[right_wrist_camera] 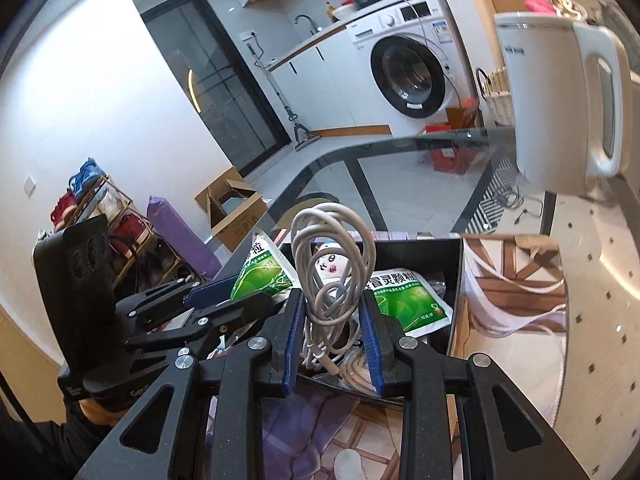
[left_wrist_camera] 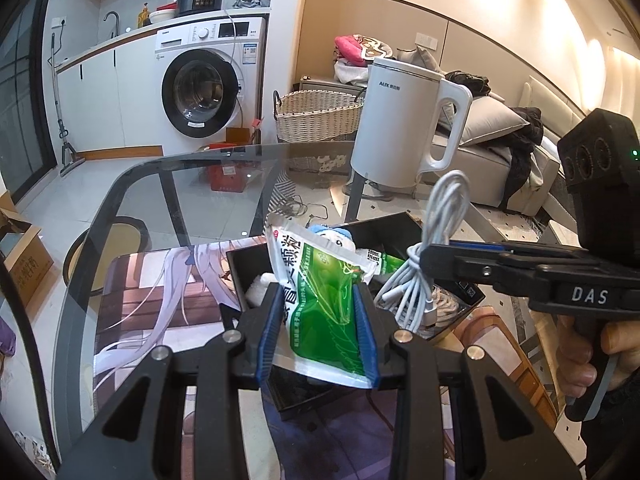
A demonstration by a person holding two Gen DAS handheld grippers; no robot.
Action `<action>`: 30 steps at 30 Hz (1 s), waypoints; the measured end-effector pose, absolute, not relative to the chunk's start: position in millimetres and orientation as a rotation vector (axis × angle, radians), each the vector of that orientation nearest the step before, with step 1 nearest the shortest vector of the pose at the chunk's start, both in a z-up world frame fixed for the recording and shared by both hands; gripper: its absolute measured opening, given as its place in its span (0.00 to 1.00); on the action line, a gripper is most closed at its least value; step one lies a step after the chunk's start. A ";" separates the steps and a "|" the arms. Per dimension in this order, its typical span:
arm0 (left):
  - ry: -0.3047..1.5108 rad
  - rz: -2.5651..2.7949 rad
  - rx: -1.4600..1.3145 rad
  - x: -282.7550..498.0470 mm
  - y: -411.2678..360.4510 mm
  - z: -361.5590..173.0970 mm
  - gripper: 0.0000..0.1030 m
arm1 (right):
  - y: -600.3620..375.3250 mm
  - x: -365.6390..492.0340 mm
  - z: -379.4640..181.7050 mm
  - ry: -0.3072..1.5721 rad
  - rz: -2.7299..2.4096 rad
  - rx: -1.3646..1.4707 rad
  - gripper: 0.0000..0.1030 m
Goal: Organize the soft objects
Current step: 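Carry the packet with the left tool into the box while the right tool carries the cable in, then open both tools to release the packet and cable inside the black box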
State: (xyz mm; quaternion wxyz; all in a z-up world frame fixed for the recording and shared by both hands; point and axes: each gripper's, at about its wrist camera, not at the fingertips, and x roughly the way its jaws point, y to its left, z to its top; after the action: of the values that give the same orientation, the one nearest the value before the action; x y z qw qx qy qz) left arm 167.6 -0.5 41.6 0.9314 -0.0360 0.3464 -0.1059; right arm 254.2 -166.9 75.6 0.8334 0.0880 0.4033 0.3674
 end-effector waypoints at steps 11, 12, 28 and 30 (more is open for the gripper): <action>0.724 -0.234 -0.067 176.7 -8.7 32.7 0.33 | -170.5 274.4 48.7 0.902 0.741 0.244 0.27; 0.726 -0.235 -0.069 177.5 -9.2 31.8 0.33 | -170.2 275.9 49.3 0.904 0.735 0.242 0.27; 0.736 -0.234 -0.049 190.3 -16.1 21.5 0.48 | -161.7 267.9 60.0 0.842 0.658 0.074 0.48; 0.737 -0.232 -0.046 189.9 -17.2 21.8 0.49 | -164.9 264.9 64.4 0.822 0.653 0.063 0.49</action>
State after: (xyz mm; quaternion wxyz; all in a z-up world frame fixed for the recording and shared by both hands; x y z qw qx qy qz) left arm 189.9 -17.2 21.8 0.9260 -0.0222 0.3594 -0.1133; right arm 264.9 -164.9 64.4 0.8647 0.0301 0.3925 0.3119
